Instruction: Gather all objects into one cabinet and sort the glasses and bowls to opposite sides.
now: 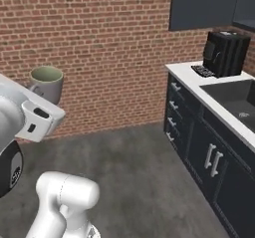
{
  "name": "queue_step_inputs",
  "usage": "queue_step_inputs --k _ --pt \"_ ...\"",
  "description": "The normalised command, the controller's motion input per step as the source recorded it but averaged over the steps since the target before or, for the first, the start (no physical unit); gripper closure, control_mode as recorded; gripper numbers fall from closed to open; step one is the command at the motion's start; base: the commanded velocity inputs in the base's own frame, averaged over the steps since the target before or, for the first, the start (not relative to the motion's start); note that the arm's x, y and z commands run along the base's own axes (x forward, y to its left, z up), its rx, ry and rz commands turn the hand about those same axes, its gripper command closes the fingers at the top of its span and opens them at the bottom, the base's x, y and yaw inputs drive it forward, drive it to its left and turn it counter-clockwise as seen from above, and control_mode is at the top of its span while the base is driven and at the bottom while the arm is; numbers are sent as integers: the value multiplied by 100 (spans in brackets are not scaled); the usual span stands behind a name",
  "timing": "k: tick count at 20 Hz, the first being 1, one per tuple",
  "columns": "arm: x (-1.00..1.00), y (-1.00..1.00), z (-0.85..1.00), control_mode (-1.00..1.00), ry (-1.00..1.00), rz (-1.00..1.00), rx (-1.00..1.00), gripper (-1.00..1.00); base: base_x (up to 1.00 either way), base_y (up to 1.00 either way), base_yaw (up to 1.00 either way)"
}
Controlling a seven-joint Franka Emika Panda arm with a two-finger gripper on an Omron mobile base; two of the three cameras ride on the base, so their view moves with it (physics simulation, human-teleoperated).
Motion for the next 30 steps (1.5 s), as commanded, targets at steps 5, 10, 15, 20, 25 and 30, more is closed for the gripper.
queue_step_inputs --k 5,10,15,20,25,30 --pt "0 0 0 100 0 0 0 100 82 77 -55" --pt "0 0 0 100 0 0 0 100 54 75 -59" --pt "0 0 0 100 0 0 0 100 58 55 -69" --pt "0 0 0 100 0 0 0 100 35 37 -80" --pt "0 0 0 100 0 0 0 100 29 33 -81" --pt "0 0 0 100 0 0 0 100 40 65 -22"
